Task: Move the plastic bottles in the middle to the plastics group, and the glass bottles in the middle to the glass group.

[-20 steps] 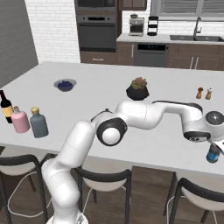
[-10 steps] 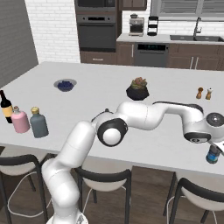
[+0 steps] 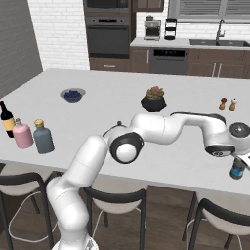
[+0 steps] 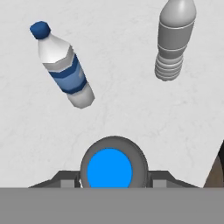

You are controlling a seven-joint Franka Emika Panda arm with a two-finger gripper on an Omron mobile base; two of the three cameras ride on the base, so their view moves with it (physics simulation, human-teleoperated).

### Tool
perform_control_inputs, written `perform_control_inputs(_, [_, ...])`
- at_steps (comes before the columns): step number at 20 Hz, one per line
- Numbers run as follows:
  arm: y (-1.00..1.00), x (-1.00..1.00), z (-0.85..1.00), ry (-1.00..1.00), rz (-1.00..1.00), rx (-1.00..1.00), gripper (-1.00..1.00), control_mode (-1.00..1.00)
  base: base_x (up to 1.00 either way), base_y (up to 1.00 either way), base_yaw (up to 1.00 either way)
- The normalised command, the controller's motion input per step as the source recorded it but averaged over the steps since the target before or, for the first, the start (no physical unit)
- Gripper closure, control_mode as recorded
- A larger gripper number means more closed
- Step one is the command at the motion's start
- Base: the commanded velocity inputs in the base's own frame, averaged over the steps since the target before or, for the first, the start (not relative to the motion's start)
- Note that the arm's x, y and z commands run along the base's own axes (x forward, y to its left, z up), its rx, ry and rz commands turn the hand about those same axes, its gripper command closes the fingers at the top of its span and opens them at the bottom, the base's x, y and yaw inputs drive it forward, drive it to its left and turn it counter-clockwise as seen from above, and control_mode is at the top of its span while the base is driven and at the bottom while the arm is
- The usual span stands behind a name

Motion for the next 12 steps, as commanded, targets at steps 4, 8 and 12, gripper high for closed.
perform_control_inputs(4, [0.00,0.30,0.00,0.00,0.00,0.00,1.00,-1.00,0.00,0.00,0.00])
perform_control_inputs(8, [0.00,0.19,0.00,0.00,0.00,0.00,1.00,-1.00,0.00,0.00,0.00])
perform_control_inputs(12, [0.00,0.02,0.00,0.00,0.00,0.00,1.00,-1.00,0.00,0.00,0.00])
